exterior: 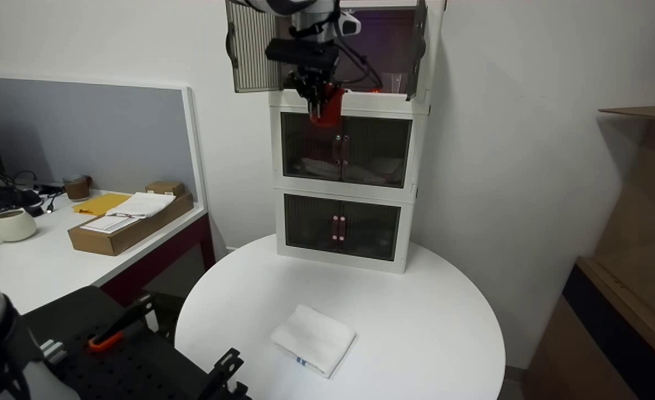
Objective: Pick up the red cup and place it at the top shelf of the cabinet
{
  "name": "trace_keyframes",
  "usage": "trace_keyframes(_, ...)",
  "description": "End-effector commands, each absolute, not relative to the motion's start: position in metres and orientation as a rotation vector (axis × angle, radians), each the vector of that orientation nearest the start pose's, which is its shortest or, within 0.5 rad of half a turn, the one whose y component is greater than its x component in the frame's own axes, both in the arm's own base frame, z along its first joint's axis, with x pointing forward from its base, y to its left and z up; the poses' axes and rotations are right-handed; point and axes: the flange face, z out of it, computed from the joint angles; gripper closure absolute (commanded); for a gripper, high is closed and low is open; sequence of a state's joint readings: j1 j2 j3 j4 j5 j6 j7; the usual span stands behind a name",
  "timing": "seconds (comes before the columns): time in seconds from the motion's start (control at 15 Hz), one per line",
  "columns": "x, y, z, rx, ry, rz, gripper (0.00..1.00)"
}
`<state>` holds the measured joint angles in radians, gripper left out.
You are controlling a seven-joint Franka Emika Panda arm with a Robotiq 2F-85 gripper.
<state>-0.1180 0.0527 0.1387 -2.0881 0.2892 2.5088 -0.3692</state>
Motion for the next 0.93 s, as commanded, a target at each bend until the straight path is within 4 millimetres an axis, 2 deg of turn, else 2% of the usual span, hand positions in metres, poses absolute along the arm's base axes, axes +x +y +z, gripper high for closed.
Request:
trace_keyframes(0.0,0.623,-0.004,0.464,-2.871,-0.121,-0.656,0.96)
trace_keyframes(0.4,0.667,-0.021,0.484,-2.693,0.172,-0.775,0.96)
trace_keyframes(0.87,0.701,-0.022,0.494,-2.583,0.303,-0.863,0.96)
